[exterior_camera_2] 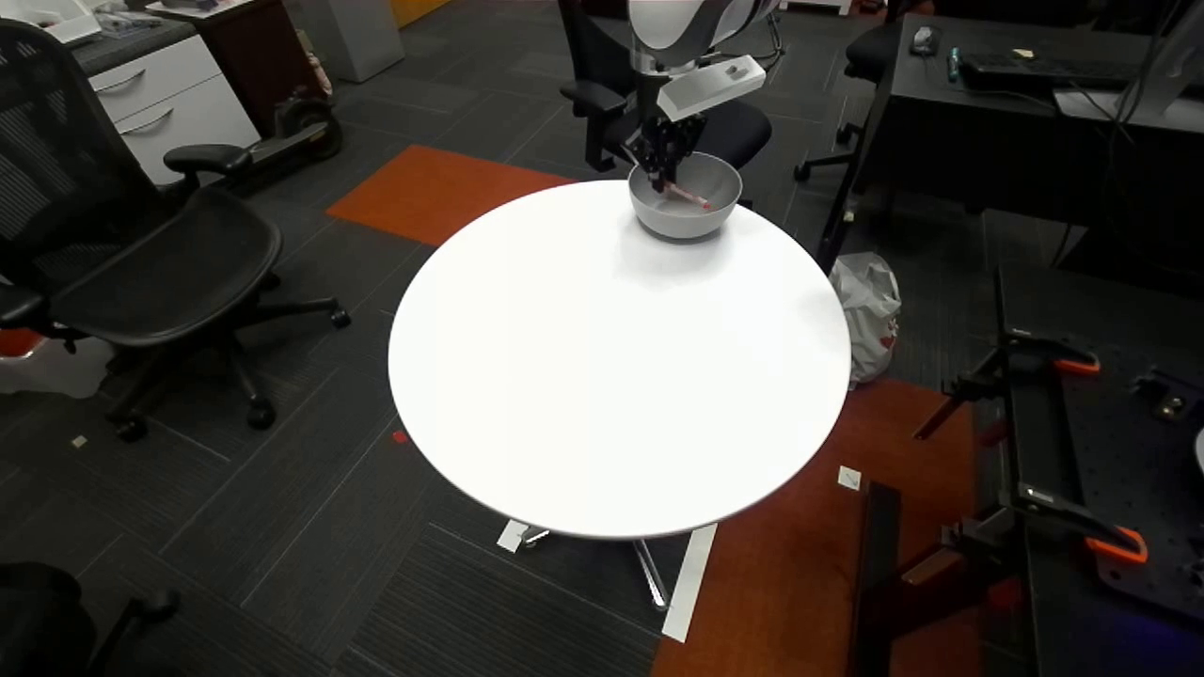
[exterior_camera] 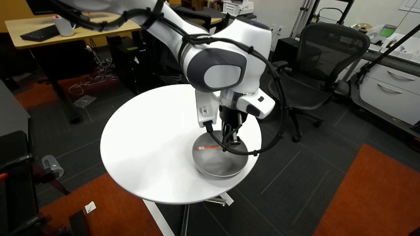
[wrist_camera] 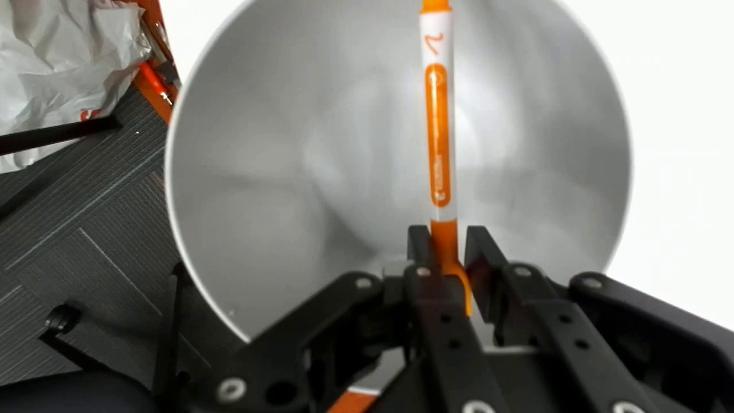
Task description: Move the orange object from the grey bowl and put it on the table
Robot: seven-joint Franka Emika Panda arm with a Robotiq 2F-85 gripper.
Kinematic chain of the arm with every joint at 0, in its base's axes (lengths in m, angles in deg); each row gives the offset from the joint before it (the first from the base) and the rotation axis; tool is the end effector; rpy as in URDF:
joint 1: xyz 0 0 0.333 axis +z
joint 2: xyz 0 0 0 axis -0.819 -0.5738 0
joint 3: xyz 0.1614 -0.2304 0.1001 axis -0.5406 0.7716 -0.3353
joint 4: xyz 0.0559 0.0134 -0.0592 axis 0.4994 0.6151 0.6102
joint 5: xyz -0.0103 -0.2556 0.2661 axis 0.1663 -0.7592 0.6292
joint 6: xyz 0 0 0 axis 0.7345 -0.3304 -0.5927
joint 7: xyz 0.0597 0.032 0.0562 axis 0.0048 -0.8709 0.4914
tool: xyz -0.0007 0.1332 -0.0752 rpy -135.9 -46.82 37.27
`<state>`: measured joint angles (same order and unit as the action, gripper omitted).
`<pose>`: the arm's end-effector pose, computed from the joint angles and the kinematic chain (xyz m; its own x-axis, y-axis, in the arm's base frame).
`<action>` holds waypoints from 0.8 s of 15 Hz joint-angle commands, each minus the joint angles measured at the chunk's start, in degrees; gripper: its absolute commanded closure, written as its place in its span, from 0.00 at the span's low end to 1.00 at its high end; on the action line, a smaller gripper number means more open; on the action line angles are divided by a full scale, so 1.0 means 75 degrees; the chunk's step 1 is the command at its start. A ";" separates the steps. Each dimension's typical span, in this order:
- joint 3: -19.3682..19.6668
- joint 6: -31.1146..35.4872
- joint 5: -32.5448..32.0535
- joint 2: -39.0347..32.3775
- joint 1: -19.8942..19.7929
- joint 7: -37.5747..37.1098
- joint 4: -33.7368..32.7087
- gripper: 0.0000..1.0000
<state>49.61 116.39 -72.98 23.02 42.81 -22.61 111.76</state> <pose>0.6446 -0.2322 0.1474 0.8188 -0.5741 -0.0030 -0.5734 -0.8179 0.0468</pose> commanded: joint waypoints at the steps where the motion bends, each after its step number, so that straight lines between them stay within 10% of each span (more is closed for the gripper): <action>1: 0.0358 0.0198 -0.0197 0.1142 0.0410 -0.0589 0.1143 0.95; 12: 0.0558 0.0065 -0.1389 0.2274 0.1468 -0.1568 0.1826 0.95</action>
<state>53.86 116.74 -80.79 37.22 51.15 -31.60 122.11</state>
